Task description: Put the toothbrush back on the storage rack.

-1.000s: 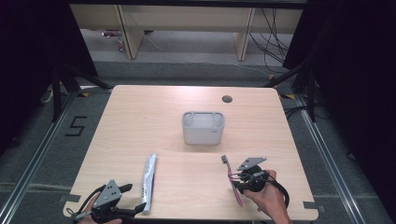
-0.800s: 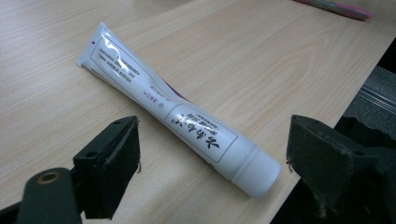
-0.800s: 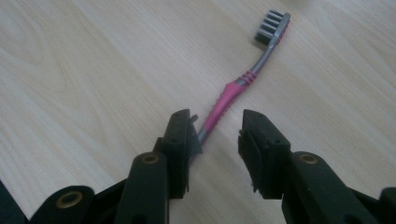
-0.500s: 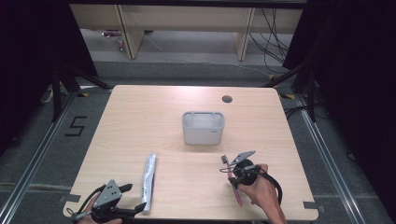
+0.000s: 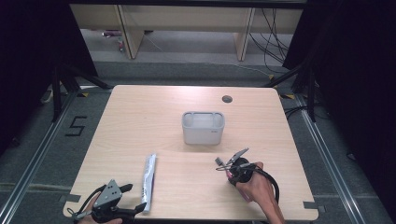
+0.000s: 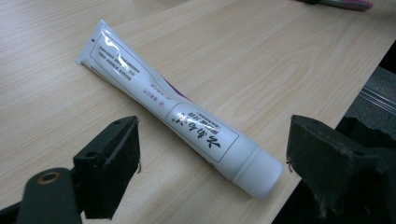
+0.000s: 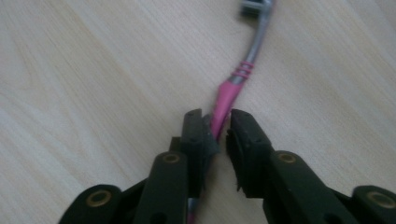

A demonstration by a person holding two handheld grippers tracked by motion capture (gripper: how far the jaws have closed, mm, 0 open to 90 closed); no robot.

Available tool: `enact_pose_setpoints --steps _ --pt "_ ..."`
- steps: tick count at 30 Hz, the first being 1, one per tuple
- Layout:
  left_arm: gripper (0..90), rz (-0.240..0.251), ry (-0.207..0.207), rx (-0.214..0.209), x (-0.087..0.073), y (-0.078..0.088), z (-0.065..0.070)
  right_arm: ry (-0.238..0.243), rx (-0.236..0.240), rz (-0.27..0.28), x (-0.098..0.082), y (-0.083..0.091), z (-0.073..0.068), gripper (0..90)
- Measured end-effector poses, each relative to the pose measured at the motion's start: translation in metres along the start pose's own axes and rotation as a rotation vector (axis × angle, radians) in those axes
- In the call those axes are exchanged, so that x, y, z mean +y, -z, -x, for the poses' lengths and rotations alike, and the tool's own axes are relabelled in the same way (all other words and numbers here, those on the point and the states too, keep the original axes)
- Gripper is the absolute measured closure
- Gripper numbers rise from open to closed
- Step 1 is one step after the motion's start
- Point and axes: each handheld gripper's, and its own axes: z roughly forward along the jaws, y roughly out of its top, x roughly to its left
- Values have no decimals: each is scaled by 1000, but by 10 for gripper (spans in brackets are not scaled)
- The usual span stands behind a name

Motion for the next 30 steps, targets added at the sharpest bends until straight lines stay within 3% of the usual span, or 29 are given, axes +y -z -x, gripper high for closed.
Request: enact_pose_setpoints --steps 4,5,10,17,18,20,23,25,27,28,30 --pt "172 -4 -4 3 0 1 -1 11 -14 -45 5 1 2 816" --pt "172 -7 -7 2 0 1 -1 31 0 -50 7 0 4 816" --pt "172 -8 -12 3 0 0 -1 43 31 -106 16 0 5 816" --pt "172 -4 -5 7 1 1 0 70 21 -202 27 -4 6 820" --pt "172 -1 -6 3 1 2 -1 97 14 -209 28 -5 9 820" --pt "172 -1 -7 2 0 2 0 105 9 -233 30 -4 9 821" --pt "172 -2 -6 1 0 2 -1 95 34 -232 31 -6 10 823" --pt "172 -7 -8 6 1 2 0 96 25 -254 34 -6 9 824" --pt "172 -1 -5 0 1 1 1 70 38 -265 36 -7 8 825" --pt "173 0 -3 -4 0 0 1 88 33 -278 37 -7 10 828" --pt "172 -2 -2 -4 0 0 1 50 46 -297 40 -7 7 829"
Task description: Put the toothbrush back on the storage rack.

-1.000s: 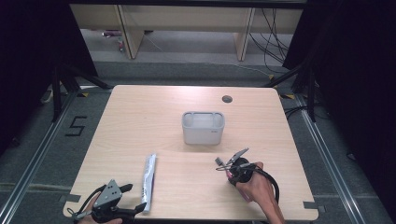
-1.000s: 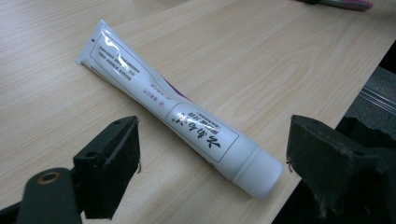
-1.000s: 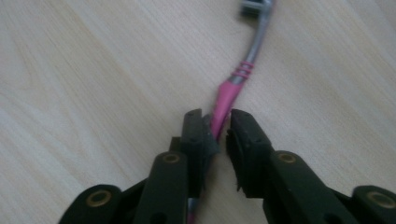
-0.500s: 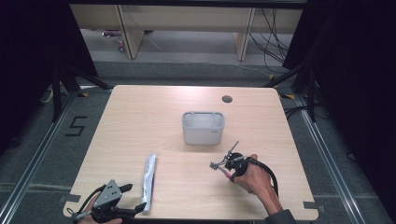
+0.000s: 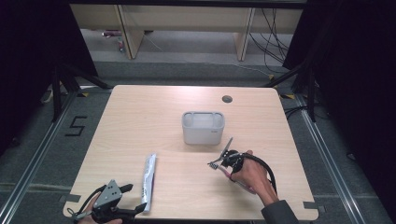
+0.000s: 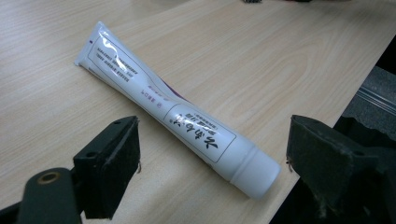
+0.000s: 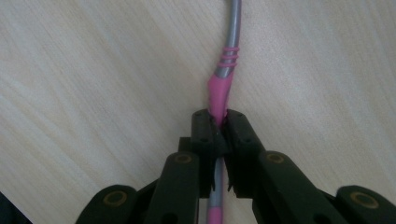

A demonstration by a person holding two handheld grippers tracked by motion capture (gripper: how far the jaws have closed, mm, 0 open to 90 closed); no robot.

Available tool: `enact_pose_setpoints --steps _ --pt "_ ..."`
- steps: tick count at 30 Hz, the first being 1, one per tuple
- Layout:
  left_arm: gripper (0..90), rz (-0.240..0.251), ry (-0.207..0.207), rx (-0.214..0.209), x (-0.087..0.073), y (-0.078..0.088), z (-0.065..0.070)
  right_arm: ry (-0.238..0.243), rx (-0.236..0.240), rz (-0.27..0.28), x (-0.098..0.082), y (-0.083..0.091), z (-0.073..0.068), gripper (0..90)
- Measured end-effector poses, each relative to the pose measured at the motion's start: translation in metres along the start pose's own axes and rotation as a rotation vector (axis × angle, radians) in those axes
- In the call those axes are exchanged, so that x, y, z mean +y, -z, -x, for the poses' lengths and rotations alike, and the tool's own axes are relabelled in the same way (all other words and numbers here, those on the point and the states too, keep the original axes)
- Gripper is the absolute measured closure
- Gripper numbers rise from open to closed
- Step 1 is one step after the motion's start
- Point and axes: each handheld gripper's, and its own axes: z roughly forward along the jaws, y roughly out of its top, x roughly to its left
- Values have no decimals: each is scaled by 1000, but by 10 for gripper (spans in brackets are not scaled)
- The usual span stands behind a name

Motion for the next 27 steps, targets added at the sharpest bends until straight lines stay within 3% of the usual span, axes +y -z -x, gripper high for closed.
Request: enact_pose_setpoints --steps 1,2,3,5,10,11,12,14,15,22,24,26,27 --pt "172 1 -1 3 0 0 0 41 -10 2 1 0 2 830" --pt "173 0 3 9 0 1 0 46 -20 2 1 -1 1 830" --pt "172 -1 1 6 1 2 -1 20 -26 -5 2 0 -2 830" --pt "173 0 4 9 0 1 -1 58 -7 5 1 -1 2 831" --pt "172 -1 5 8 0 1 1 46 -20 -34 5 -1 1 831" --pt "173 2 -1 4 1 1 0 22 -3 -40 6 0 0 831" --pt "173 2 -3 5 1 2 0 52 3 -34 6 0 2 832" --pt "173 3 0 6 1 2 -1 34 7 -40 6 0 1 832" --pt "173 2 3 5 0 2 -1 59 -3 -41 5 0 2 832" --pt "173 4 8 7 0 0 0 48 33 81 -3 17 5 832" --pt "173 -2 -5 11 0 0 -2 55 61 151 -7 23 6 832" --pt "173 -4 -3 14 0 0 -2 29 83 202 -11 33 5 832" --pt "173 -5 -3 11 0 1 -2 44 93 246 -13 36 7 832"
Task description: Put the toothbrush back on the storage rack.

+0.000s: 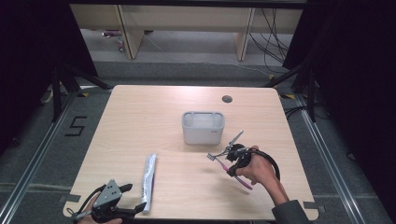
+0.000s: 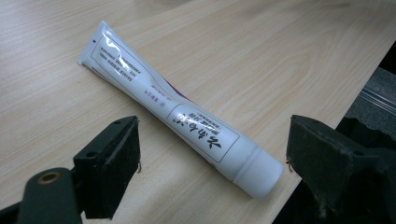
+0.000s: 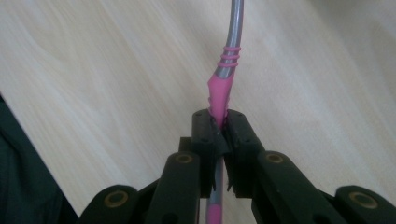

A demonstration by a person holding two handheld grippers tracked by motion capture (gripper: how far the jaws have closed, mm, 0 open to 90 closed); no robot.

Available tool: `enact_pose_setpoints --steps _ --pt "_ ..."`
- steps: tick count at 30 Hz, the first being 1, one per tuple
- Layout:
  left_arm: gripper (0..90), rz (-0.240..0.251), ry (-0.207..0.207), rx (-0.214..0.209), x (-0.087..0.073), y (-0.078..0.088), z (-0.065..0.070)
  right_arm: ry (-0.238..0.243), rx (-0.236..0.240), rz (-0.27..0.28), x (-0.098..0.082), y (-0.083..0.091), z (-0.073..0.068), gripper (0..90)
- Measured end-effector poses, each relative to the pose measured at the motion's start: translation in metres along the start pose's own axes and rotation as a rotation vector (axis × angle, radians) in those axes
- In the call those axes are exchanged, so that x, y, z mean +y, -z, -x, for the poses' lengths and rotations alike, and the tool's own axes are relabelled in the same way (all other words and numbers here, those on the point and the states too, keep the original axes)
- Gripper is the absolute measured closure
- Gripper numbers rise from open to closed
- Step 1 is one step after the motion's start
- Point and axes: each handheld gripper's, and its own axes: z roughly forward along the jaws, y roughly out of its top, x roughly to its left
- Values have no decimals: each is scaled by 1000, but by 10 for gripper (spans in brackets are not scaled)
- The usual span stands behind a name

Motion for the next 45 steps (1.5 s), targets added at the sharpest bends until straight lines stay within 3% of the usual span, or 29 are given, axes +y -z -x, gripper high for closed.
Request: enact_pose_setpoints --steps 3,7,9,10,14,18,19,20,25,28,29,30,33,36,37,38,40,42,45 --pt "173 9 9 -3 0 0 1 -8 6 87 -4 11 0 832" --pt "173 -3 -15 7 0 1 -1 -19 -18 152 -6 16 1 832" --pt "173 -1 1 6 0 1 0 -42 -10 186 -7 19 1 832" --pt "173 4 4 -3 0 0 0 -32 -8 204 -6 19 3 832" --pt "173 -3 -1 6 0 0 1 -60 4 221 -6 22 1 832" --pt "173 3 0 0 0 0 0 -79 -2 272 -5 26 2 832" --pt "173 2 1 -1 0 0 0 -37 5 296 -4 26 4 832" --pt "173 18 14 5 0 -1 1 -58 -3 313 -3 28 2 832" --pt "173 6 7 -2 0 0 1 -44 -32 434 1 34 3 832" --pt "173 5 6 -1 0 0 1 -76 -19 462 3 41 3 832" --pt "173 6 7 -1 0 0 1 -62 -29 497 4 40 4 832" --pt "173 6 7 -2 0 0 1 -70 -18 487 5 43 3 832" --pt "173 2 7 2 0 0 1 -69 -39 547 9 44 5 832" --pt "173 6 10 2 0 0 1 -71 -31 576 13 45 8 832" --pt "173 6 10 2 0 0 2 -101 -31 585 13 45 7 832" --pt "173 2 6 1 0 0 2 -84 -37 591 15 45 10 832" --pt "173 7 6 -4 0 0 1 -116 -29 619 17 45 10 832" --pt "173 7 6 -4 0 1 1 -109 -18 651 19 47 14 832" --pt "173 6 7 -4 0 0 1 -121 -45 672 22 49 16 832"
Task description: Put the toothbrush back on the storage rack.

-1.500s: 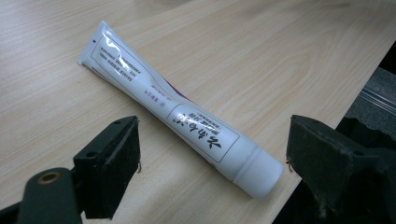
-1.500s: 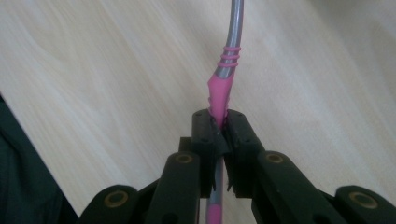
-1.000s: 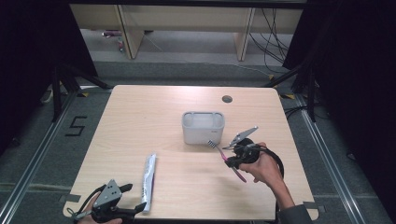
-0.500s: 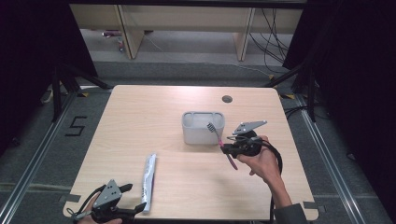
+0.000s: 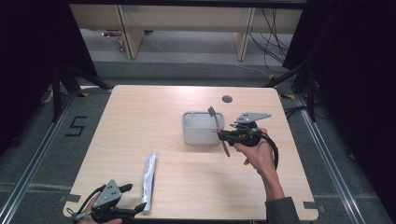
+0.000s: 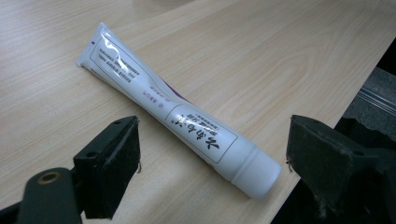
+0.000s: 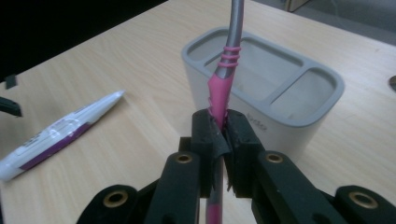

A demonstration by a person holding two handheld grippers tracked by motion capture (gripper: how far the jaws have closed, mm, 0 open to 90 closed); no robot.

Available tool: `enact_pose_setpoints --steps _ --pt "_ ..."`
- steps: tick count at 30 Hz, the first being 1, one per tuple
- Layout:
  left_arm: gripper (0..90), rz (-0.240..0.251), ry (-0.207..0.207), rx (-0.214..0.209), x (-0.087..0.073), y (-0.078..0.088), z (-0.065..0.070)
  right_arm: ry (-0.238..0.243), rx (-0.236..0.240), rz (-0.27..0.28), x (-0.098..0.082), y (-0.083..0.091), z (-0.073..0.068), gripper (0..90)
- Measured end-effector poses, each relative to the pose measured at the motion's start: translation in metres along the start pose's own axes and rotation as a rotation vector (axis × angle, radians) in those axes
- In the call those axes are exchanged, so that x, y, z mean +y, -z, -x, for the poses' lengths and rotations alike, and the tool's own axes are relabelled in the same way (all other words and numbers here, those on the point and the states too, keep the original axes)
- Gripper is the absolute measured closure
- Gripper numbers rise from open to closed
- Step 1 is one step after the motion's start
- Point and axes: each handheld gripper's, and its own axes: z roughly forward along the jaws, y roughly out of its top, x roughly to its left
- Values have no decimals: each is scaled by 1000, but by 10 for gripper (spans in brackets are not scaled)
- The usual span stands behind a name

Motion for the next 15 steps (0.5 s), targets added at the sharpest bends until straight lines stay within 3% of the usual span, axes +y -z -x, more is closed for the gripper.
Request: enact_pose_setpoints --steps 1,5,8,9,13,15 --pt "173 1 1 -1 0 0 0 18 5 5 1 0 3 832" --pt "173 -1 1 4 0 0 0 -11 1 56 9 2 4 832" --pt "173 2 2 -3 0 -1 1 8 1 94 15 3 8 832" --pt "173 2 2 -3 0 -1 1 10 -21 118 17 3 9 832" --pt "173 -3 4 -6 -1 -1 1 -37 -31 155 25 1 12 832" --pt "173 2 4 -4 0 -1 0 -27 -32 182 29 -2 14 832"
